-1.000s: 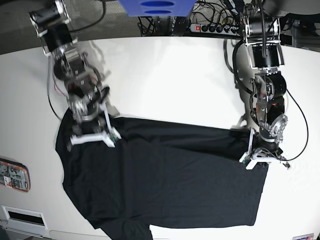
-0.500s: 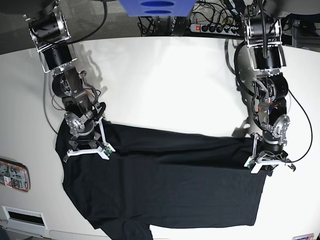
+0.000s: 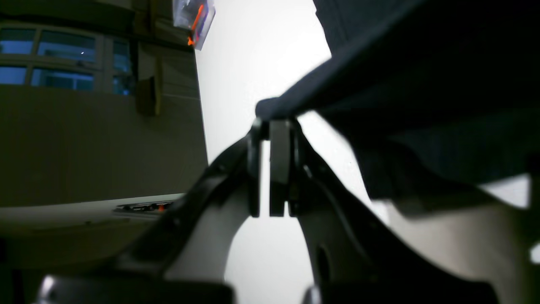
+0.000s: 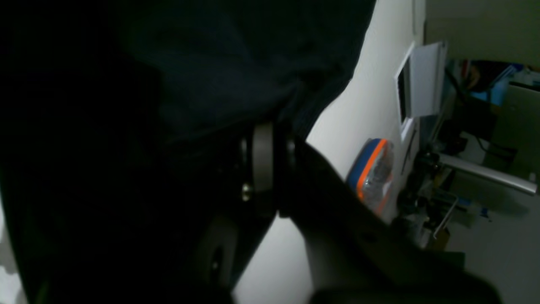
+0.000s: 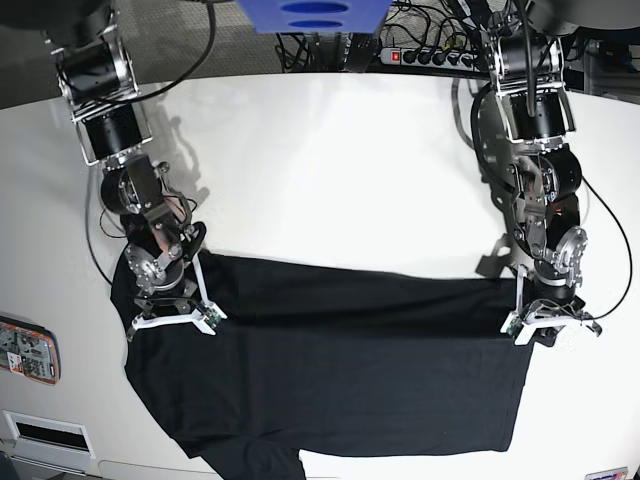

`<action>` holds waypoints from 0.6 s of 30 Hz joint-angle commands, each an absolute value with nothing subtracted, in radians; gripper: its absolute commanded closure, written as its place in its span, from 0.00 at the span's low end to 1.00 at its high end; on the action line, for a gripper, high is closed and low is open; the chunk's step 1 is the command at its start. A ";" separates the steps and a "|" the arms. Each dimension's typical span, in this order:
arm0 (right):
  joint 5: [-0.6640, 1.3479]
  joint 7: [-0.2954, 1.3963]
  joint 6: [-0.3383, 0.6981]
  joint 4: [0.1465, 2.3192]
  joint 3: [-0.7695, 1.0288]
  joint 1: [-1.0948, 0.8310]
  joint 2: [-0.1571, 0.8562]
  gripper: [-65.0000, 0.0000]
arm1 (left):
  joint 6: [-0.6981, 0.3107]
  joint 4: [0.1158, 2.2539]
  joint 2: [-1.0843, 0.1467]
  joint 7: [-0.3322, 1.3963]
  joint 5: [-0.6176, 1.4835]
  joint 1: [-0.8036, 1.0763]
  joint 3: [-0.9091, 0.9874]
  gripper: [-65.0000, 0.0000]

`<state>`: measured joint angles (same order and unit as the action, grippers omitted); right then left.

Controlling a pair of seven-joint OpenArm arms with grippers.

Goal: Fold the T-shirt properly
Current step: 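Lift the shirt edge with both grippers, then shift the right gripper along the held shirt edge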

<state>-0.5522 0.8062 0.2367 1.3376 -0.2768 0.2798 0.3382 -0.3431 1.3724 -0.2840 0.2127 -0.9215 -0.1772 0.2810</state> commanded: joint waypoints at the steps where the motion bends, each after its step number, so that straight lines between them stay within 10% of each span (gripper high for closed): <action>1: -0.565 0.785 0.226 1.336 -0.269 0.309 0.349 1.00 | -0.321 1.371 -0.297 0.208 -0.923 -0.200 0.280 1.00; 18: -0.567 0.642 0.226 1.231 -0.268 0.351 0.326 1.00 | -0.321 1.339 -0.292 0.206 -0.923 -0.242 0.278 1.00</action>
<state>-0.5549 0.6556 0.2401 1.2160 -0.2756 0.3187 0.3267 -0.3435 1.3174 -0.2802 0.2108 -0.9184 -0.2211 0.2752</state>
